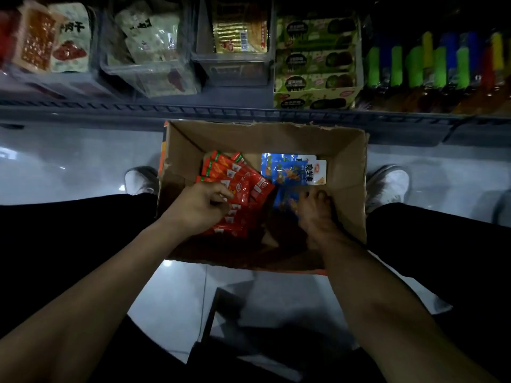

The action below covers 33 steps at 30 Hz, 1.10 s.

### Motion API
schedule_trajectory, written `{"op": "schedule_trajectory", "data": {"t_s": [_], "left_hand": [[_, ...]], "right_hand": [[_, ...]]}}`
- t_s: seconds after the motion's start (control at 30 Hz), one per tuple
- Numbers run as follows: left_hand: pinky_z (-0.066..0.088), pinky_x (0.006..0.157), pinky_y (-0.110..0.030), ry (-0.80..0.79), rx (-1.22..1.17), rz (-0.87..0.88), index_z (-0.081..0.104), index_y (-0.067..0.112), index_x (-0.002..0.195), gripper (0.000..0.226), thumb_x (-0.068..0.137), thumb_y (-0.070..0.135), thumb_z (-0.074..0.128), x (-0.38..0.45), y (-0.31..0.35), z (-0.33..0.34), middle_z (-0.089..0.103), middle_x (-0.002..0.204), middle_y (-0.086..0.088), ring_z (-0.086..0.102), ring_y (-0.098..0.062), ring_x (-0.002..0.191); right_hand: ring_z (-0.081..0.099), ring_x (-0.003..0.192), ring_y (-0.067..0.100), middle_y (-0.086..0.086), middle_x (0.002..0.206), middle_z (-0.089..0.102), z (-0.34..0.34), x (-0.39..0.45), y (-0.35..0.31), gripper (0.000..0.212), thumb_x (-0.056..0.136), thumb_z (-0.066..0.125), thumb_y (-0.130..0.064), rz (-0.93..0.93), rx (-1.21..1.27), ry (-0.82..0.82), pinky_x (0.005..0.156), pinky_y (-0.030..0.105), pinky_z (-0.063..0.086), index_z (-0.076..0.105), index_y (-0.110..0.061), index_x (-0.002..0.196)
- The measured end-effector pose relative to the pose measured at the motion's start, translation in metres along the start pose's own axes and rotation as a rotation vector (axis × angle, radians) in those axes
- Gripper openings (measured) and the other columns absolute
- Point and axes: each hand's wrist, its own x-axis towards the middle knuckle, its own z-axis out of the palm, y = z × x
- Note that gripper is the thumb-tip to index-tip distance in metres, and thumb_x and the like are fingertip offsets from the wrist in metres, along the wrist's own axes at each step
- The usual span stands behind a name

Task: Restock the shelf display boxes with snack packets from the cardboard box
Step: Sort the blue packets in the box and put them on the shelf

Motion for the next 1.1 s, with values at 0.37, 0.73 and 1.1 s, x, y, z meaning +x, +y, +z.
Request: {"op": "schedule_trajectory", "data": {"t_s": [0.37,0.73,1.1], "left_hand": [[0.049,0.080,-0.017,0.168,-0.383,-0.126,0.068,0.013,0.103,0.021,0.085,0.024,0.071,0.033,0.016,0.021,0.070,0.095,0.000,0.066,-0.013,0.091],[0.059,0.070,-0.042,0.402,-0.299,-0.247,0.073,0.028,0.060,0.015,0.072,0.037,0.076,0.016,-0.018,0.009,0.073,0.070,-0.007,0.071,-0.023,0.067],[0.059,0.060,-0.029,0.426,-0.561,-0.344,0.067,0.024,0.081,0.009,0.084,0.017,0.073,-0.015,-0.021,0.024,0.070,0.080,0.001,0.069,-0.017,0.070]], "right_hand": [[0.056,0.106,0.032,0.008,0.126,0.042,-0.081,-0.033,-0.021,0.077,0.065,0.082,-0.037,-0.494,0.479,0.320,0.079,0.038,0.049,0.048,-0.014,0.131],[0.045,0.128,0.032,0.011,0.148,0.032,-0.040,-0.021,-0.007,0.072,0.085,0.068,-0.031,-0.124,0.290,0.035,0.101,0.042,0.044,0.033,-0.012,0.144],[0.036,0.128,0.039,0.020,0.139,0.036,-0.003,-0.001,-0.011,0.058,0.090,0.059,-0.027,-0.011,-0.079,-0.042,0.105,0.053,0.036,0.035,-0.010,0.140]]}}
